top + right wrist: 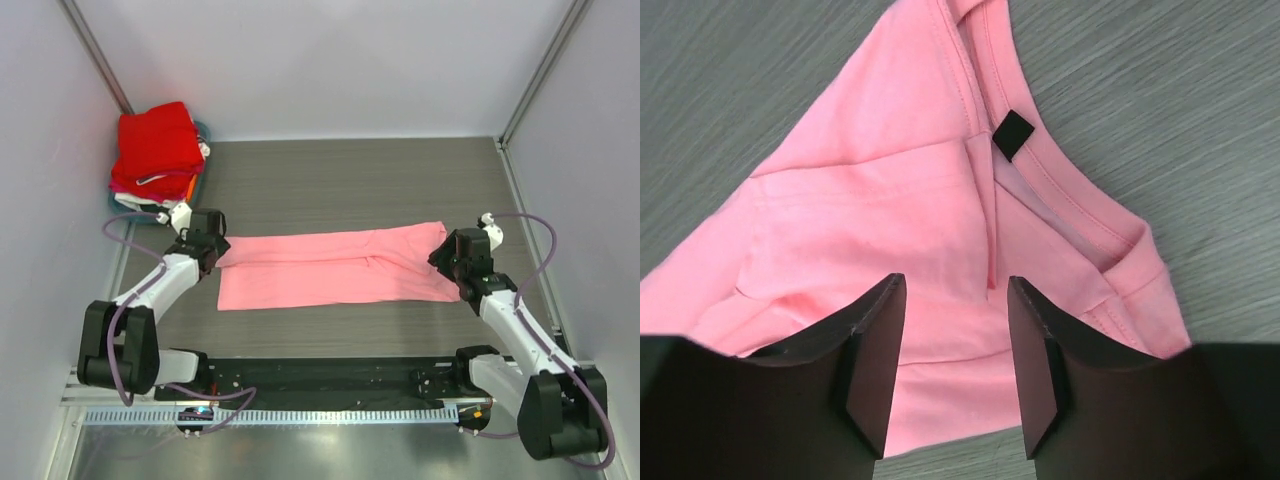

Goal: Fold and stack the t-shirts
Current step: Fold the tshirt

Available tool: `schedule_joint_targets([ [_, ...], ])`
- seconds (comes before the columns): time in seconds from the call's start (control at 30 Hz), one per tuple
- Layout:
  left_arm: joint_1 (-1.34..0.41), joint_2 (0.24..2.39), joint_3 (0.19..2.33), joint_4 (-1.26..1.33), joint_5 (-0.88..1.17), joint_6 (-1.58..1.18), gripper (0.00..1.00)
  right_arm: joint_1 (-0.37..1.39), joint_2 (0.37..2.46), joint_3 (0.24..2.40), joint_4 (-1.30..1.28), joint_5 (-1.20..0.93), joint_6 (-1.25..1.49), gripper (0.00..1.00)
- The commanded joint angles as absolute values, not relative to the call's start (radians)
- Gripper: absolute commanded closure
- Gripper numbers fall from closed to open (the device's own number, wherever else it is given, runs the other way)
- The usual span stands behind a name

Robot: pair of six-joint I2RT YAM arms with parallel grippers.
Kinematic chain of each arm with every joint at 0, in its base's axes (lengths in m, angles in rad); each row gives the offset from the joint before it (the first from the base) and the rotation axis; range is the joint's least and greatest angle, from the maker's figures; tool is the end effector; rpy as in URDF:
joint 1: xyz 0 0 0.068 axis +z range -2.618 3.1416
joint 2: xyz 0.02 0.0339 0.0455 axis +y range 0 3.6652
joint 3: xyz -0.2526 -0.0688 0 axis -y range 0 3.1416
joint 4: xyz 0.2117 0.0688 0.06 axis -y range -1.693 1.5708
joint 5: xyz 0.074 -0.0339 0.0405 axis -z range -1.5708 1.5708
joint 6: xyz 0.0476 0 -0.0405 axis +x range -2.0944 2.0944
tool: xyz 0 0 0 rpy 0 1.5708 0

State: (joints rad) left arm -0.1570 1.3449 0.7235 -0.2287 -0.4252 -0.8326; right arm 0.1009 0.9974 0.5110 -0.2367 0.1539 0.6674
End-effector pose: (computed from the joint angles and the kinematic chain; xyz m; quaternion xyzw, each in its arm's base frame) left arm 0.2479 -0.0194 0.1970 -0.3733 0.8384 0.0101 0.3971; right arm 0.1887 0.0118 0.1997 0.2843 0.8638 0.0887 0.4064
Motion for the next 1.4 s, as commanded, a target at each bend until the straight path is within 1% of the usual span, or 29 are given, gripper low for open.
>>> schedule_joint_targets([
  [0.0, -0.155, 1.243, 0.693, -0.192, -0.436, -0.845, 0.53, 0.101, 0.891, 0.480, -0.138, 0.195, 0.701, 0.47],
  [0.07, -0.155, 1.192, 0.686, -0.193, -0.416, -0.835, 0.52, 0.101, 0.885, 0.494, -0.133, 0.184, 0.670, 0.46],
  [0.1, -0.155, 1.183, 0.689, -0.195, -0.401, -0.831, 0.51, 0.100, 0.908, 0.521, -0.129, 0.146, 0.654, 0.47],
  [0.17, -0.155, 1.184, 0.724, -0.216, -0.346, -0.830, 0.51, 0.101, 0.968, 0.563, -0.130, 0.102, 0.617, 0.51],
  [0.33, -0.179, 1.272, 0.848, -0.297, -0.209, -0.816, 0.52, 0.124, 1.220, 0.736, -0.156, -0.050, 0.557, 0.53],
  [0.4, -0.204, 1.319, 0.913, -0.324, -0.175, -0.804, 0.53, 0.152, 1.291, 0.808, -0.166, -0.067, 0.526, 0.54],
  [0.43, -0.236, 1.334, 0.931, -0.340, -0.169, -0.801, 0.53, 0.164, 1.351, 0.831, -0.178, -0.060, 0.519, 0.55],
  [0.53, -0.316, 1.391, 1.005, -0.368, -0.131, -0.817, 0.53, 0.205, 1.422, 0.900, -0.184, -0.034, 0.496, 0.54],
  [0.7, -0.487, 1.492, 1.130, -0.373, -0.133, -0.853, 0.53, 0.219, 1.577, 1.006, -0.198, -0.020, 0.473, 0.53],
  [0.77, -0.518, 1.555, 1.170, -0.373, -0.121, -0.859, 0.54, 0.222, 1.626, 1.040, -0.209, -0.005, 0.463, 0.52],
  [0.83, -0.549, 1.601, 1.228, -0.371, -0.095, -0.865, 0.54, 0.229, 1.649, 1.054, -0.224, -0.005, 0.453, 0.48],
  [0.9, -0.581, 1.670, 1.265, -0.367, -0.083, -0.867, 0.53, 0.230, 1.676, 1.060, -0.229, 0.038, 0.446, 0.48],
  [1.1, -0.632, 1.856, 1.429, -0.367, -0.051, -0.862, 0.54, 0.236, 1.704, 1.045, -0.232, 0.020, 0.440, 0.48],
  [1.2, -0.641, 1.920, 1.500, -0.379, -0.008, -0.862, 0.54, 0.238, 1.681, 1.013, -0.222, 0.014, 0.451, 0.51],
  [1.27, -0.644, 1.971, 1.529, -0.391, -0.003, -0.867, 0.55, 0.238, 1.648, 0.990, -0.201, -0.029, 0.457, 0.51],
  [1.37, -0.656, 2.012, 1.557, -0.394, 0.031, -0.871, 0.55, 0.238, 1.628, 0.966, -0.190, -0.060, 0.460, 0.59],
])
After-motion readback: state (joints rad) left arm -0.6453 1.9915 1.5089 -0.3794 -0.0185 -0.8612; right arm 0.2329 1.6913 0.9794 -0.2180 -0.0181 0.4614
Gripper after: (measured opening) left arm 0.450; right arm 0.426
